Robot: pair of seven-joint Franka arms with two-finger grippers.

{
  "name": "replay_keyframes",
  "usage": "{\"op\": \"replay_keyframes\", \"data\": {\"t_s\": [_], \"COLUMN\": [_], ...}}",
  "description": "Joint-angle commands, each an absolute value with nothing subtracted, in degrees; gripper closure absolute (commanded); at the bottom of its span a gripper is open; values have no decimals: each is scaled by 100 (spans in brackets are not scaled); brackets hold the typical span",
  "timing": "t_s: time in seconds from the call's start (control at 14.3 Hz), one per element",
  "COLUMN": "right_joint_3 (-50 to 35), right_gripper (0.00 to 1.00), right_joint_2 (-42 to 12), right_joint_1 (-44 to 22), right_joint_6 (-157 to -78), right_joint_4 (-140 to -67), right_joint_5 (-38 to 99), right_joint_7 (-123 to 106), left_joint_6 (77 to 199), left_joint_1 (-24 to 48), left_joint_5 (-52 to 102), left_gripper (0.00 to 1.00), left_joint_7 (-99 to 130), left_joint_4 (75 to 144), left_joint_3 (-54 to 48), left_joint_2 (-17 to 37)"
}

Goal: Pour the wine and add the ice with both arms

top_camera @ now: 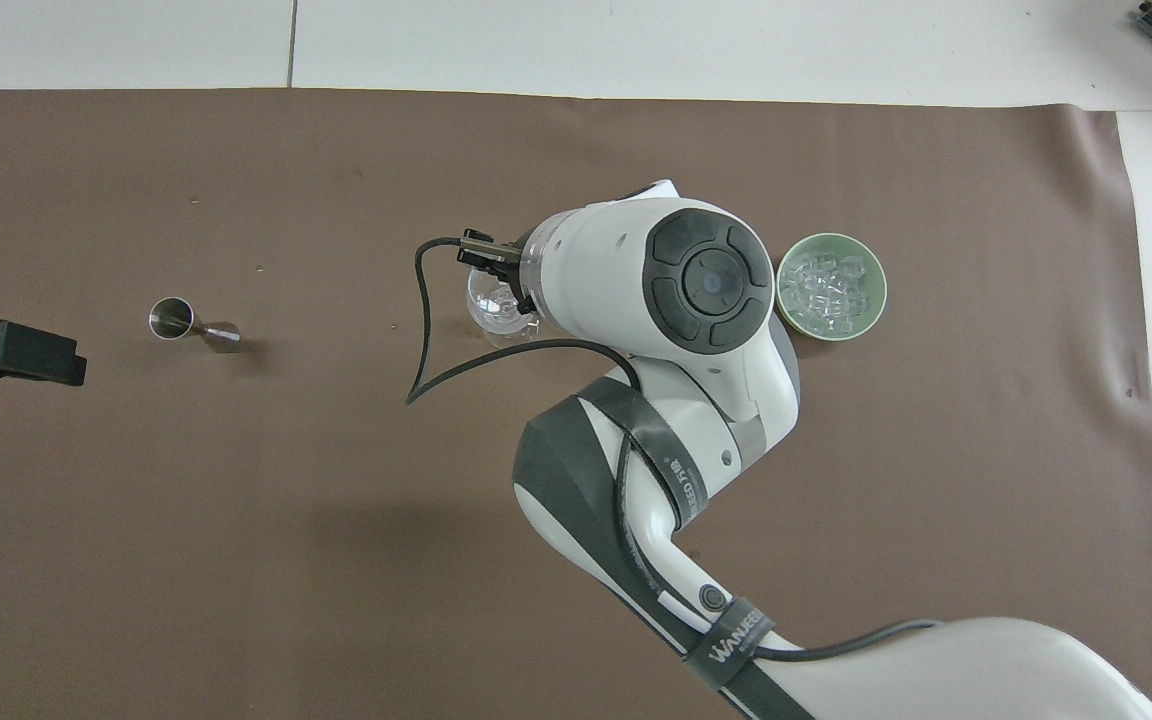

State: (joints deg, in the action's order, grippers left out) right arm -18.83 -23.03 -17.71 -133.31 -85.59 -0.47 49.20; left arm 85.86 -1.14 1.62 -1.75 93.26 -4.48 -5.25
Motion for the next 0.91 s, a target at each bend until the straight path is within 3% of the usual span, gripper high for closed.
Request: {"op": "replay_keyframes", "data": {"t_s": [0.0,0.84], "right_joint_3": [-1890,-1881], "right_gripper": [96,92], "right_joint_2": [-2513,-2602], "right_joint_1": [-1819,-1881], "right_joint_6": [-13561,-13658], "right_joint_4": [-8429,-8482], "right_joint_5": [-237,-475], "right_joint_7": [5168,5379], "left_joint_6": [8569,8587], "left_joint_1": [-132,-123], "left_joint_5": [105,114], "left_gripper": [0,0], "left_joint_7": [-185,-202], "left_joint_4": [9299,9281], "left_joint_3": [-448,-466], "left_joint_2": [-571,-563]}}
